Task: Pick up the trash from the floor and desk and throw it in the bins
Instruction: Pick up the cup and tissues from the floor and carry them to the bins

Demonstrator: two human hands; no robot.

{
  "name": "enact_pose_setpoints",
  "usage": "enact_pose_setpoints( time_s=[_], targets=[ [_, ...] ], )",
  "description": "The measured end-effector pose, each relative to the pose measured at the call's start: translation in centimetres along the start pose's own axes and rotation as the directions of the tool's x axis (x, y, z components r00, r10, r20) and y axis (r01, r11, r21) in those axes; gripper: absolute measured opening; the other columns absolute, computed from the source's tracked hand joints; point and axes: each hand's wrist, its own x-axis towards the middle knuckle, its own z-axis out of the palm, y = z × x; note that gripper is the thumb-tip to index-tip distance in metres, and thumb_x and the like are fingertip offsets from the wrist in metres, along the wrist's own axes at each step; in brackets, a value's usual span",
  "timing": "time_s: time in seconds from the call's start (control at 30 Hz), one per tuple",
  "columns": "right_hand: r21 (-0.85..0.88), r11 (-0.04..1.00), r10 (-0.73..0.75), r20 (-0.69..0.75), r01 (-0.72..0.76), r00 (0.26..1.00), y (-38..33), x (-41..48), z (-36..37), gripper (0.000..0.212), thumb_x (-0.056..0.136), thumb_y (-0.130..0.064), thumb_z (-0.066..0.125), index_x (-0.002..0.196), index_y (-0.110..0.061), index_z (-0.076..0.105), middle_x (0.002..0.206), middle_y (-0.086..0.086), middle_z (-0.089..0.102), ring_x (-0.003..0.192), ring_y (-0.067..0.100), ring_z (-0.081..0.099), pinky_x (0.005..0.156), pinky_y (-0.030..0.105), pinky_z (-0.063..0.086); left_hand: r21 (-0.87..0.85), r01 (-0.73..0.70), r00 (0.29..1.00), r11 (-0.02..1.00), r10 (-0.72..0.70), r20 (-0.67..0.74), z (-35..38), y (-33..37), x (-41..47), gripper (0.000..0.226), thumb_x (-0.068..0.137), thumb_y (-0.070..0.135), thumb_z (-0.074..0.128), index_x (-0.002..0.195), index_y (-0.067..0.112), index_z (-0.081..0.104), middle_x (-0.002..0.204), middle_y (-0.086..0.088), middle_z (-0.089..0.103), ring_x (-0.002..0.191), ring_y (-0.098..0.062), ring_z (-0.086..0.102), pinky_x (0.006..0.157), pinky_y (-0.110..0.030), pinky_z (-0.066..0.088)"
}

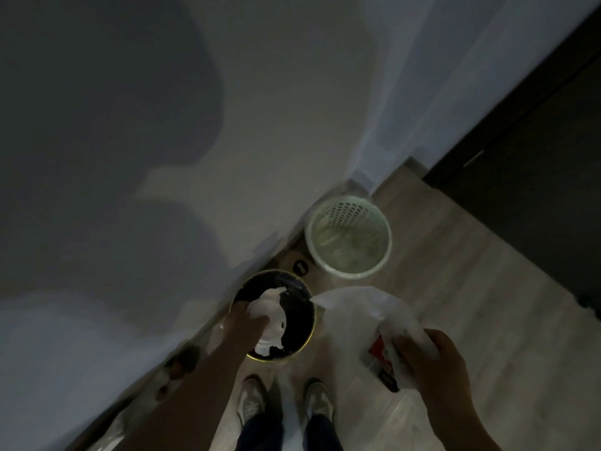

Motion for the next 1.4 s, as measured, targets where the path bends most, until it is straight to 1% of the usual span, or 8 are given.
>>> enact_pose_setpoints(
  time_s=[0.33,0.57,0.7,0.8,0.9,1.0,1.2,1.4],
  targets=[
    [0.049,0.999,0.003,0.168,-0.011,0.986,2.3,2.7,2.8,0.011,0.085,-0.014,0.07,0.091,-0.017,0.062,0.081,0.002,0.07,0.071,0.017,0.067,0.058,0.027,0.049,0.012,-0.062,0.998,0.998,0.061,0.022,2.8,-1.2,4.9,0.067,0.086,0.017,0.067,0.145,0.011,0.036,0.143,-0.014,0.044,0.126,-0.031,0.046,0.098,-0.035,0.042],
    [-0.057,0.998,0.024,0.246,-0.01,0.969,2.5,3.9,6.1,0.018,0.086,-0.018,0.07,0.1,-0.011,0.059,0.086,0.006,0.067,0.078,0.022,0.065,0.071,0.039,0.054,0.128,-0.07,0.997,0.989,0.072,-0.011,1.3,-3.2,5.1,0.042,0.085,0.013,0.066,0.125,0.005,0.057,0.123,-0.014,0.062,0.112,-0.029,0.058,0.094,-0.029,0.044],
    [-0.188,0.981,-0.001,0.209,0.041,0.978,2.8,4.6,10.1,0.017,0.082,-0.013,0.071,0.083,-0.014,0.054,0.073,-0.003,0.059,0.065,0.013,0.057,0.047,0.011,0.041,0.27,-0.142,0.99,0.952,0.142,0.018,0.0,-5.1,4.2,0.03,0.085,0.013,0.065,0.114,0.006,0.063,0.113,-0.011,0.067,0.105,-0.023,0.062,0.09,-0.028,0.046],
    [-0.233,0.972,0.032,0.205,0.017,0.978,3.1,4.7,14.0,0.019,0.08,-0.012,0.068,0.079,-0.017,0.05,0.07,-0.005,0.055,0.062,0.014,0.053,0.043,0.009,0.038,0.332,-0.211,0.977,0.92,0.203,0.058,-1.2,-6.7,3.7,0.029,0.085,0.015,0.064,0.113,0.009,0.062,0.111,-0.008,0.067,0.101,-0.02,0.062,0.087,-0.027,0.047],
    [-0.259,0.965,0.102,0.231,-0.04,0.968,3.1,4.5,17.5,0.021,0.079,-0.02,0.069,0.091,-0.017,0.053,0.082,-0.002,0.058,0.072,0.016,0.055,0.052,0.019,0.039,0.424,-0.272,0.962,0.864,0.253,0.103,-2.4,-7.8,3.1,0.028,0.087,0.02,0.061,0.114,0.014,0.061,0.112,-0.004,0.066,0.1,-0.017,0.063,0.085,-0.024,0.046],
    [-0.303,0.951,0.053,0.337,0.054,0.94,2.6,4.1,20.3,0.047,0.076,-0.024,0.076,0.115,-0.007,0.056,0.095,0.002,0.061,0.087,0.021,0.058,0.059,0.007,0.038,0.447,-0.307,0.951,0.84,0.283,0.122,-3.5,-8.5,2.9,0.028,0.089,0.022,0.06,0.116,0.015,0.061,0.115,-0.002,0.065,0.101,-0.014,0.063,0.082,-0.022,0.046],
    [-0.536,0.785,-0.01,0.488,0.309,0.873,1.2,2.6,21.7,0.05,0.085,-0.022,0.065,0.131,-0.011,0.051,0.125,0.01,0.061,0.118,0.025,0.055,0.094,0.029,0.045,0.48,-0.367,0.928,0.797,0.347,0.134,-5.7,-9.2,2.3,0.029,0.09,0.025,0.059,0.117,0.016,0.058,0.115,-0.001,0.063,0.103,-0.013,0.061,0.081,-0.02,0.045],
    [-0.597,0.435,-0.149,0.69,0.673,0.708,-1.9,-0.3,18.1,0.039,0.088,-0.025,0.057,0.127,-0.018,0.052,0.127,0.005,0.056,0.118,0.021,0.053,0.093,0.027,0.043,0.57,-0.42,0.897,0.707,0.418,0.143,-8.0,-7.7,-1.4,0.033,0.09,0.028,0.055,0.121,0.016,0.055,0.116,-0.002,0.06,0.107,-0.016,0.056,0.087,-0.024,0.042]
  ],
)
